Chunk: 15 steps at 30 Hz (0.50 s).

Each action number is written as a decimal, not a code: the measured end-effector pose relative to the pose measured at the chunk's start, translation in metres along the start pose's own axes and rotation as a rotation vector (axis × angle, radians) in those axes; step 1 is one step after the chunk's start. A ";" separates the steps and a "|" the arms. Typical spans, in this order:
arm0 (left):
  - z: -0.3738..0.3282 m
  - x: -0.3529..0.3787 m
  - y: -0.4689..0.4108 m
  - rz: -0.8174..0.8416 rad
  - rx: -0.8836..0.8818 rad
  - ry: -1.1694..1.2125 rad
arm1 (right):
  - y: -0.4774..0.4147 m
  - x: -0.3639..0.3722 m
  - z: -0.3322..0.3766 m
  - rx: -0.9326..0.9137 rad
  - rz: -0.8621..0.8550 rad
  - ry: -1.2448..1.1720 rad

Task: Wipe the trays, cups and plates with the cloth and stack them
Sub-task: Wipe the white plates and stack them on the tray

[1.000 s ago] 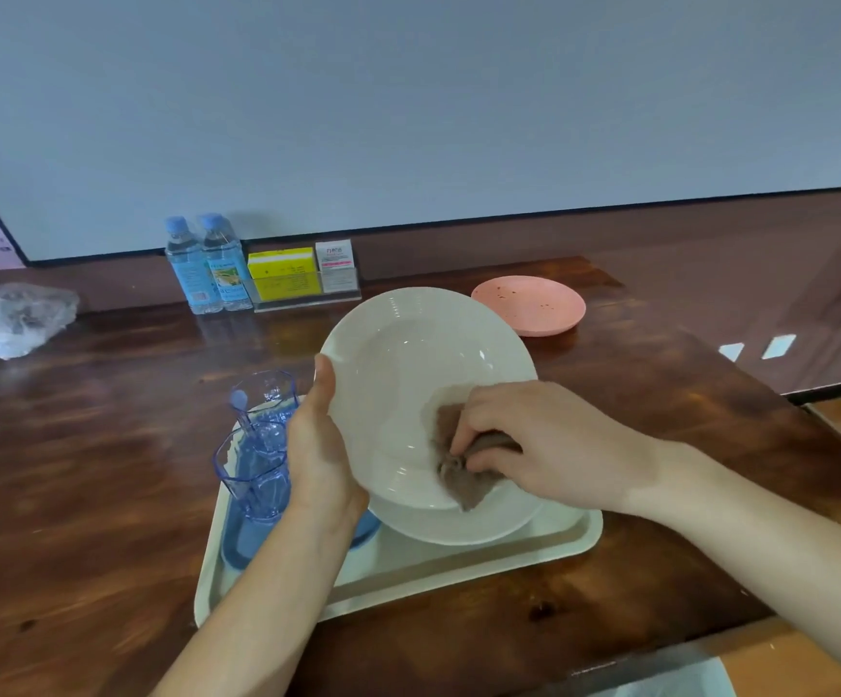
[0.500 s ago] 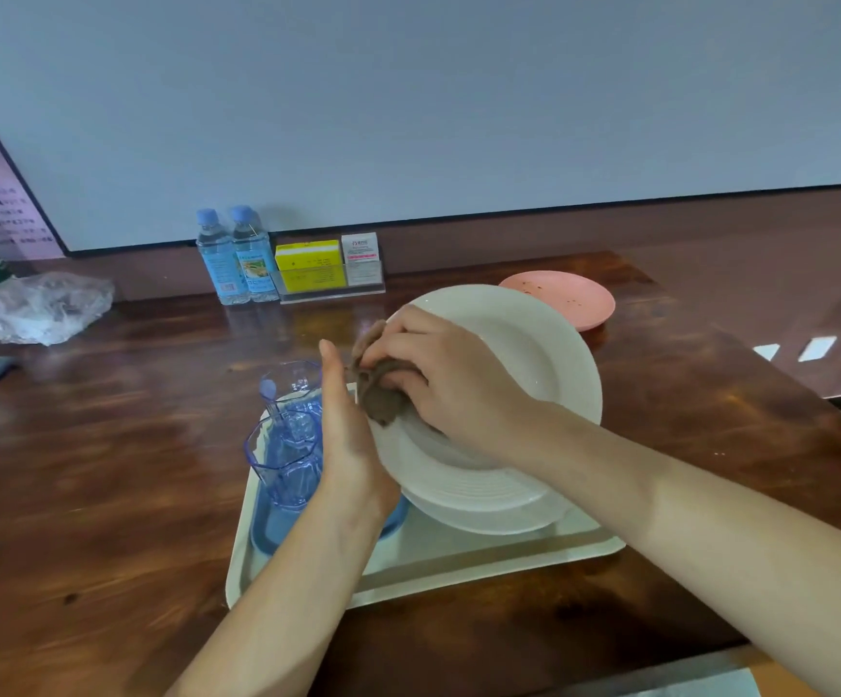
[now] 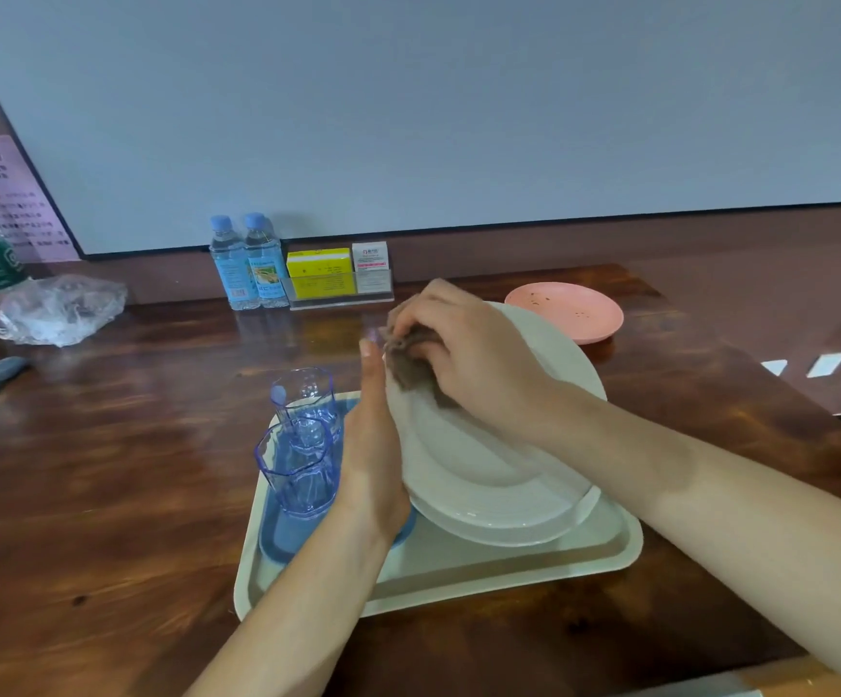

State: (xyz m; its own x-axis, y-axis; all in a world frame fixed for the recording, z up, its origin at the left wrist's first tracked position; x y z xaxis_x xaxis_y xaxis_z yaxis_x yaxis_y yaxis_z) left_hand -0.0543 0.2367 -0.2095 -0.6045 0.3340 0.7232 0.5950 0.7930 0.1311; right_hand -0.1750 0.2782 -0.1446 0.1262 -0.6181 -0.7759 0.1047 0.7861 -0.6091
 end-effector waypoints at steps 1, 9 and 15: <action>0.001 -0.003 -0.003 -0.006 0.016 -0.015 | -0.002 -0.002 -0.005 0.046 -0.032 0.034; 0.001 0.000 0.000 -0.061 0.125 -0.051 | 0.014 0.008 0.020 -0.024 -0.037 -0.012; -0.005 0.001 0.002 -0.138 0.068 -0.023 | 0.001 -0.002 -0.012 0.082 -0.106 0.033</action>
State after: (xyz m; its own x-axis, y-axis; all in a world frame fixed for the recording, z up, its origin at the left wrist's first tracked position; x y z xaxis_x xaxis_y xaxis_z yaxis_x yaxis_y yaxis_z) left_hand -0.0513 0.2365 -0.2050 -0.6902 0.2305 0.6859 0.4691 0.8643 0.1816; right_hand -0.1872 0.2803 -0.1451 0.0782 -0.6960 -0.7138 0.1964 0.7127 -0.6734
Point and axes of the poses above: each hand's wrist, its own y-axis away from the middle knuckle, its own x-axis out of the palm, z = x × y, the point moved 1 cm from there along -y, towards the middle knuckle, and after that the axes turned 15 degrees about y, right-handed, at the moved point
